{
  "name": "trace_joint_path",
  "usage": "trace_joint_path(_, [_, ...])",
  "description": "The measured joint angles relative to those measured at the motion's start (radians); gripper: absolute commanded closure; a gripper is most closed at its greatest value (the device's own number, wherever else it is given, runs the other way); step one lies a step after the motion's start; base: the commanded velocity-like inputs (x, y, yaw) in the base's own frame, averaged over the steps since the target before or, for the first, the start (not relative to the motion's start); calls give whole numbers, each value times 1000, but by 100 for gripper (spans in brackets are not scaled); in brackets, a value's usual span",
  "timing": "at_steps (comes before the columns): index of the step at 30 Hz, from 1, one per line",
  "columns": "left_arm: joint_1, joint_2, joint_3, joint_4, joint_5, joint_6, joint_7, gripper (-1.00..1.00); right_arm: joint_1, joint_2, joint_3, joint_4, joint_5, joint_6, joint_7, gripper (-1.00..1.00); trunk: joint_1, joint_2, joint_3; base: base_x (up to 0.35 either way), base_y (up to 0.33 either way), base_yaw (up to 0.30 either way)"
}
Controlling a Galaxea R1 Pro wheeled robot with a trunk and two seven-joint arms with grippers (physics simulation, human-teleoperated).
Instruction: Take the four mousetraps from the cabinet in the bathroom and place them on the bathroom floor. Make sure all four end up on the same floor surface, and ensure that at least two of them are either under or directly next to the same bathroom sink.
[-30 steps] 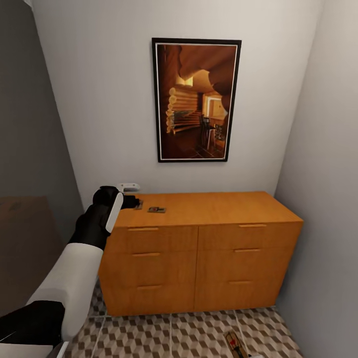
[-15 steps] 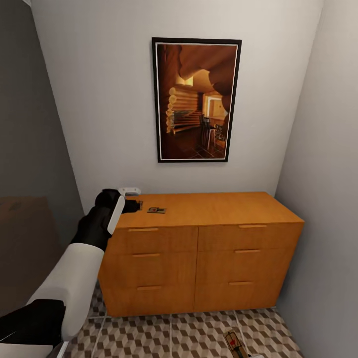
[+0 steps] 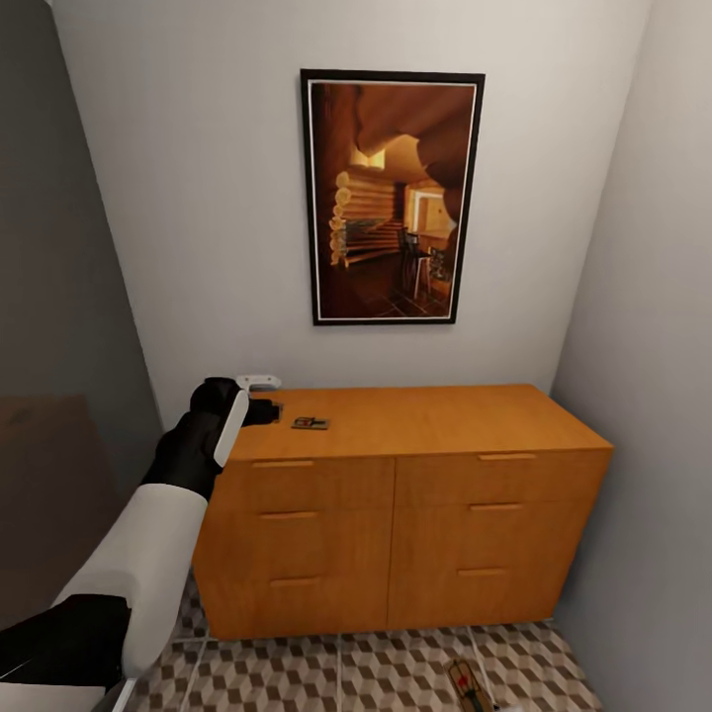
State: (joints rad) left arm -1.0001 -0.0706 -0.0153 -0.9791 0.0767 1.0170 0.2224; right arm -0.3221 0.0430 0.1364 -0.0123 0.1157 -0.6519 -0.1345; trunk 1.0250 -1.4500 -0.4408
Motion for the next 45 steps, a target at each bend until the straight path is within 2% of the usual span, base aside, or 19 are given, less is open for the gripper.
trace_joint_path(19, [0,0,2,58,1,-1,-3,-100,0,1,0,0,0,0,0,100,0,0,0,164,0,0])
trace_joint_path(23, [0,1,5,60,2,-1,-31,-100,0,1,0,0,0,0,0,100,0,0,0,11,0,0])
trace_joint_path(26, [0,4,23,60,2,-1,-96,-100,0,1,0,0,0,0,0,100,0,0,0,2,0,0])
trace_joint_path(29, [0,4,43,59,1,-1,-121,-100,0,1,0,0,0,0,0,100,0,0,0,0,0,0])
trace_joint_path(36, [0,6,56,53,0,-2,-130,-100,0,1,0,0,0,0,0,100,0,0,0,0,0,0])
trace_joint_path(41, [0,5,107,48,-3,-4,-129,-100,0,1,0,0,0,0,0,100,0,0,0,0,0,0])
trace_joint_path(45, [0,8,131,28,-6,-6,-128,-100,0,1,0,0,0,0,0,100,0,0,0,0,0,0])
